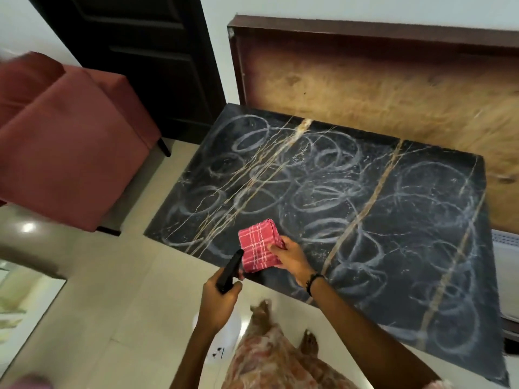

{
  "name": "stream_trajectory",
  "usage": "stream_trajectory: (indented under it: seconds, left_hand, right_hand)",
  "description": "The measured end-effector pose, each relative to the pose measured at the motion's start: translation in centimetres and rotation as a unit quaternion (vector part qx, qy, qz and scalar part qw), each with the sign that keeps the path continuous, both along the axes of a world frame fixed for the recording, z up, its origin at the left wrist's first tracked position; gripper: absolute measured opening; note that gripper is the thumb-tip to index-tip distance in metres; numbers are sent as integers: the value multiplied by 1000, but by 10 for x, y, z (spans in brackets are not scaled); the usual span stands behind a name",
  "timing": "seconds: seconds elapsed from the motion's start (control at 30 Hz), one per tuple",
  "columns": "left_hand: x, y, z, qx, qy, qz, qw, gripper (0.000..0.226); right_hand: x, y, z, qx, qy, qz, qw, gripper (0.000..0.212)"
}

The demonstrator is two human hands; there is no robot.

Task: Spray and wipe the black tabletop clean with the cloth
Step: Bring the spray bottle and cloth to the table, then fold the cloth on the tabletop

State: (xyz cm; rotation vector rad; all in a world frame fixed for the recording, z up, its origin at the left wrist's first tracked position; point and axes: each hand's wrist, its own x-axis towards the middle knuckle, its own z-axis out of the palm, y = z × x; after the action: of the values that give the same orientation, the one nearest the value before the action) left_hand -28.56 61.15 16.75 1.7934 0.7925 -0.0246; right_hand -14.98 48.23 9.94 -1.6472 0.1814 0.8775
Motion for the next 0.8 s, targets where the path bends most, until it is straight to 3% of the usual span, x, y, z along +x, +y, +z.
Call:
stream_trajectory:
  seconds: [0.07, 0.13, 0.33, 0.53, 0.6, 0.7, 0.8]
  left_hand:
    - [4, 13, -13, -10, 21, -44, 999, 10]
    - [13, 23, -24, -15, 41, -85, 995, 7]
    - [38, 52, -49, 11, 100, -192, 976, 23]
    - [53, 65, -55, 10, 134, -258, 957, 23]
    - [56, 67, -55, -3, 134, -277, 952, 20]
    - [59, 67, -54, 11, 143, -289, 947, 18]
    - [63, 69, -54, 34, 148, -278, 949, 16]
  right_hand:
    - [-2, 9, -14, -100, -61, 9, 993, 13]
    - [-4, 13, -17, -141, -84, 6, 986, 21]
    - [-9, -2, -35, -182, -112, -47, 976, 40]
    - [-12, 3, -27, -226, -151, -4, 962, 30]
    - [-16, 8, -24, -283, -227, 24, 932, 32]
    - [-22, 14, -16, -371, -352, 127, 850, 45]
    - [-26, 14, -15, -390, -351, 188, 830, 57]
